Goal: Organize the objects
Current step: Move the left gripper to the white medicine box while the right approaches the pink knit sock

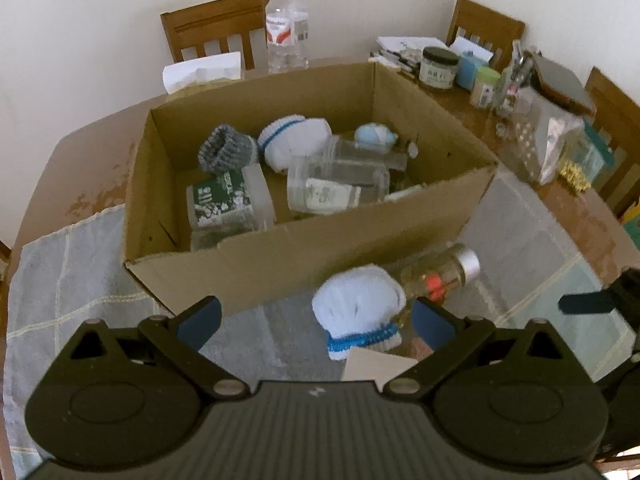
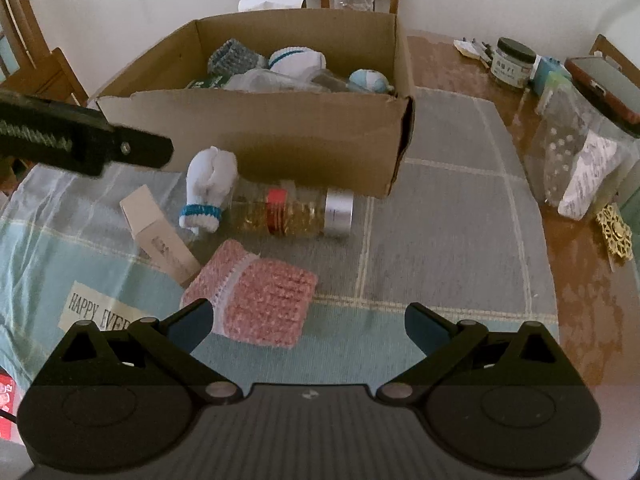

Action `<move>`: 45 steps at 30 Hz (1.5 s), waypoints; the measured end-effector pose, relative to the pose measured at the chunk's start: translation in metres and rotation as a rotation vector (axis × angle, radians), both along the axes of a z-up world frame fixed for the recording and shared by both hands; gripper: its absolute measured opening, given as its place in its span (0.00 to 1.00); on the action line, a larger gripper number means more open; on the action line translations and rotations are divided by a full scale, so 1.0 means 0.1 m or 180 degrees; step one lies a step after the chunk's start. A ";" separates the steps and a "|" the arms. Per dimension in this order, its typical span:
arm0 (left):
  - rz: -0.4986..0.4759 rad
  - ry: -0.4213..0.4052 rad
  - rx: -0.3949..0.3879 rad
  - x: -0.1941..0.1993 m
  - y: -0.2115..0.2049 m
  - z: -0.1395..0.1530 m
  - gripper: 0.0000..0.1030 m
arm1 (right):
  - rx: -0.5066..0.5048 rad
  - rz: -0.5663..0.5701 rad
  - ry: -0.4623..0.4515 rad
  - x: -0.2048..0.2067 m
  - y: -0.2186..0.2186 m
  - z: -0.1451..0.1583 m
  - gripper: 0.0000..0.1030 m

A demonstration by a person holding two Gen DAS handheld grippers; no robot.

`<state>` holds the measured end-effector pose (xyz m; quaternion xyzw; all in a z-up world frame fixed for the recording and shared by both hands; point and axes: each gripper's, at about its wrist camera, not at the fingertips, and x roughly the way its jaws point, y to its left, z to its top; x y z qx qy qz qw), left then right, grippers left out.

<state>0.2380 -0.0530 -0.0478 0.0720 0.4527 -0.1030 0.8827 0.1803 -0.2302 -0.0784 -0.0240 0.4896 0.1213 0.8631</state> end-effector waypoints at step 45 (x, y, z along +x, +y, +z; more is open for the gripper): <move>0.0371 0.0420 0.0172 -0.59 0.73 -0.78 0.98 | 0.0016 0.0360 0.0194 -0.02 0.19 -0.17 1.00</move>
